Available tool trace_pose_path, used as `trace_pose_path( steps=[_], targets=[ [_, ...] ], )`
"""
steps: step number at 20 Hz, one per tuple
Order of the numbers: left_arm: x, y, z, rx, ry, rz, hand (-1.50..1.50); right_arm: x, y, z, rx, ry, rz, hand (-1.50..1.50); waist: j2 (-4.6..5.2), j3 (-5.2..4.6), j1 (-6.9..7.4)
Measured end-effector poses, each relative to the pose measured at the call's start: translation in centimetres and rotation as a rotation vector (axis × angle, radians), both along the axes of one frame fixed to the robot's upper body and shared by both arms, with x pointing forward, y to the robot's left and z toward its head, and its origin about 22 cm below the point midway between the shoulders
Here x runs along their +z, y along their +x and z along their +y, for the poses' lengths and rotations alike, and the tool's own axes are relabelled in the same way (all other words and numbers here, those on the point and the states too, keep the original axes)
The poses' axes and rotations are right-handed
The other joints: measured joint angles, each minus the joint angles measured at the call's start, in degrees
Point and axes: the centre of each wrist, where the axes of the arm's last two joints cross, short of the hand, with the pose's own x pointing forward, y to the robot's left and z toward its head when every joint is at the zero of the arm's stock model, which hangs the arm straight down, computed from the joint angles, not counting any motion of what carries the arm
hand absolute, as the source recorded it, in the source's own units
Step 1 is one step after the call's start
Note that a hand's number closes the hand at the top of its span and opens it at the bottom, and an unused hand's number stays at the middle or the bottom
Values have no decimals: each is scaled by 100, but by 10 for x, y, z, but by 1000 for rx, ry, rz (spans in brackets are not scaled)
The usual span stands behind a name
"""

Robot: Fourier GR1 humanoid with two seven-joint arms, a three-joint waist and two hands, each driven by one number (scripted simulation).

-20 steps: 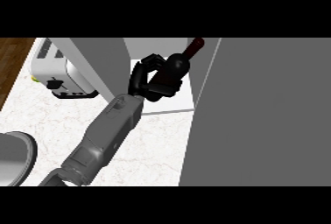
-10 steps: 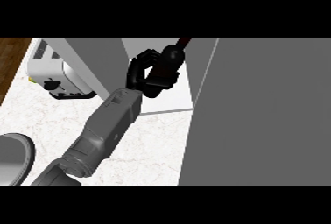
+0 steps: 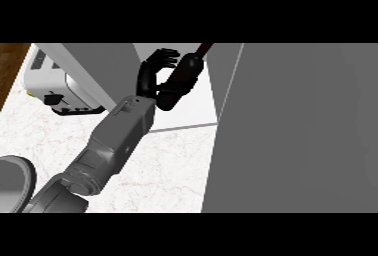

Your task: Pick up the wine, place it into the cabinet and close the cabinet

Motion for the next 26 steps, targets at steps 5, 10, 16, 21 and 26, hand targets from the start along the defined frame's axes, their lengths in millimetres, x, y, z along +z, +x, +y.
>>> trace_pose_path(
  steps=[5, 10, 16, 21, 26],
  targets=[
    [8, 6, 6, 35, 68, -34, -150, -1, 0, 0, 12, -1, -10, -150, 22, -2, -28],
    [14, 10, 15, 83, 116, -44, -150, -1, -1, 0, 27, -3, -18, -150, 47, -5, -76],
    [21, 13, 11, 42, 63, -86, -150, -2, -1, -1, 29, 0, -24, -150, 48, -9, -75],
    [34, 18, 9, -27, -52, -124, 150, -2, -1, -3, 17, -11, -27, -150, 33, -12, -26],
    [41, 19, -2, -120, -158, -171, 150, -2, -1, -4, 14, -13, -16, -150, -8, -10, 59]
  ],
)
